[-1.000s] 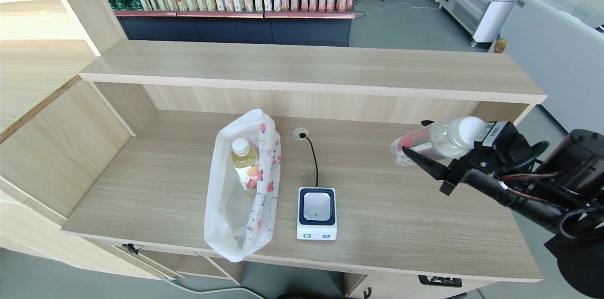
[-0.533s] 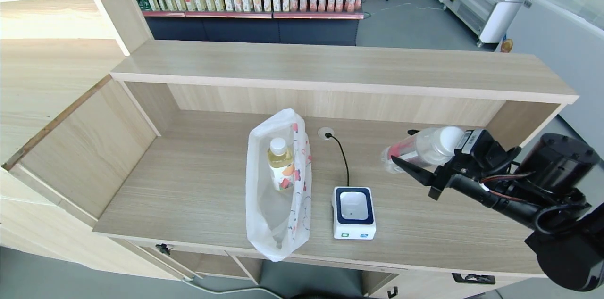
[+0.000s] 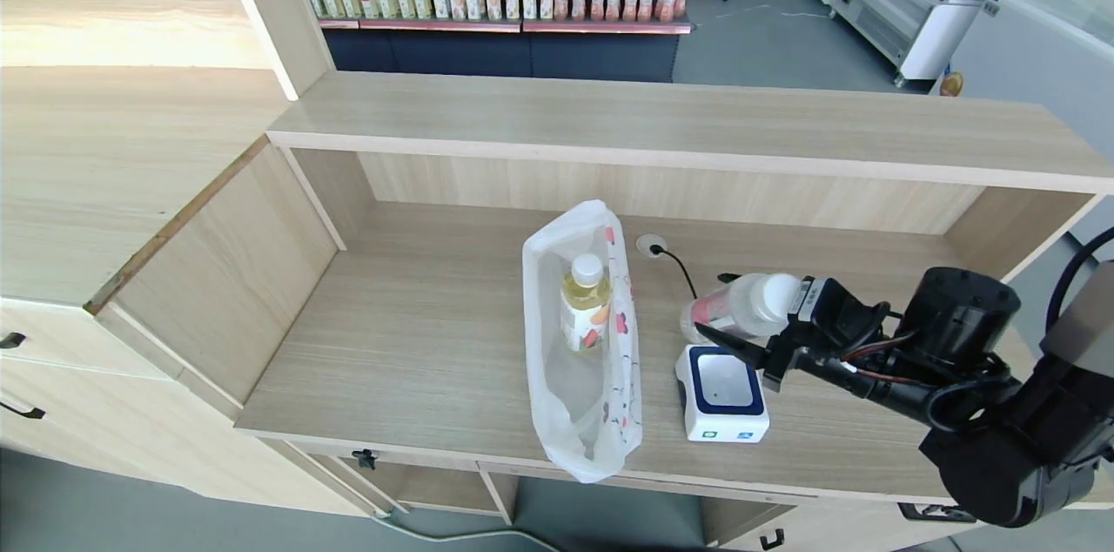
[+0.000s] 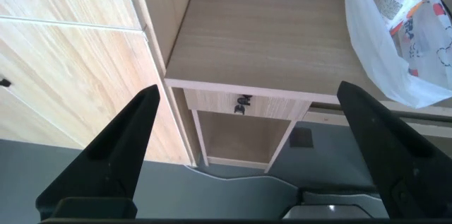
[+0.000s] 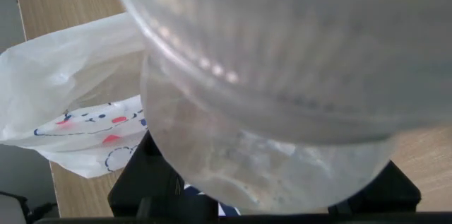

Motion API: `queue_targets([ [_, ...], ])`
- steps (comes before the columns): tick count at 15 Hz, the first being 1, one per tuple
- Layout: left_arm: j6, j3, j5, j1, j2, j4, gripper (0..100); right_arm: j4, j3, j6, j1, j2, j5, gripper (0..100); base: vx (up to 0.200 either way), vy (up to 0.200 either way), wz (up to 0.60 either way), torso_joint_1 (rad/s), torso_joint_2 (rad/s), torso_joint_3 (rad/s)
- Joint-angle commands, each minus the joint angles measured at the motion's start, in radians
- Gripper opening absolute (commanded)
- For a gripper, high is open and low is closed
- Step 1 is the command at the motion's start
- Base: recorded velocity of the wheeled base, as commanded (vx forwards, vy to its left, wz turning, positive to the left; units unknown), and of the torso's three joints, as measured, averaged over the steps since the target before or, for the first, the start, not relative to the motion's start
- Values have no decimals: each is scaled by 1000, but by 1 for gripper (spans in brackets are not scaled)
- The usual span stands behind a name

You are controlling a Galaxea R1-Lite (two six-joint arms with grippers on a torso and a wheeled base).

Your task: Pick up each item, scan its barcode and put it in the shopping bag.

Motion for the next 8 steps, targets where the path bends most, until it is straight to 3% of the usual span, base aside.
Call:
queue_targets([
  [1,0,0,0,1,0,-1,100,0,-13,-9,-5,52,-1,0,0,0,0,0,0,0],
  [8,0,0,0,1,0,-1,100,0,-108,-106,-76,178,80,0,0,0,0,0,0,0],
])
